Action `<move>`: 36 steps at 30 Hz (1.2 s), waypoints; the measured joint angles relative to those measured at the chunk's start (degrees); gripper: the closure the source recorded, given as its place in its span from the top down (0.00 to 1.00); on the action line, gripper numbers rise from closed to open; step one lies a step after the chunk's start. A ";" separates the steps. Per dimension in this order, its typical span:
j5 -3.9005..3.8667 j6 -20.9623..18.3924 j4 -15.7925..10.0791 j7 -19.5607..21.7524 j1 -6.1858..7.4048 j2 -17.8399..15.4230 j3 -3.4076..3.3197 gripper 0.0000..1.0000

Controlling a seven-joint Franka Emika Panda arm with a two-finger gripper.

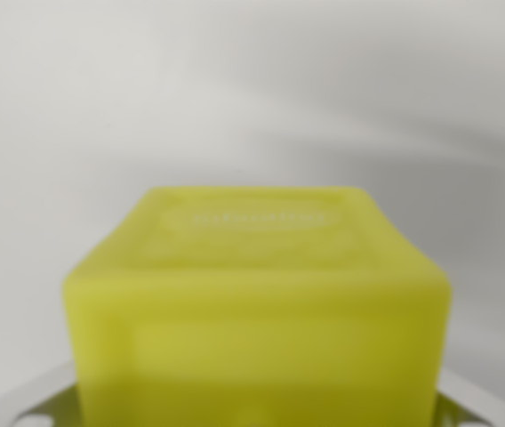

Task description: Pick yellow cube

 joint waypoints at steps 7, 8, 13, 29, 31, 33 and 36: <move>-0.01 -2.83 0.19 0.00 0.00 -2.63 0.00 0.00; -0.01 -3.25 0.23 0.00 0.00 -3.00 0.00 0.00; -0.01 -5.30 0.49 0.01 0.00 -4.79 0.00 0.00; -0.02 -11.91 1.88 0.02 0.00 -10.00 0.00 0.00; -0.02 -12.74 2.11 0.02 0.00 -10.60 0.00 0.00; -0.02 -13.57 2.36 0.02 0.00 -11.19 0.00 0.00; -0.02 -14.80 2.74 0.02 0.00 -12.03 0.00 0.00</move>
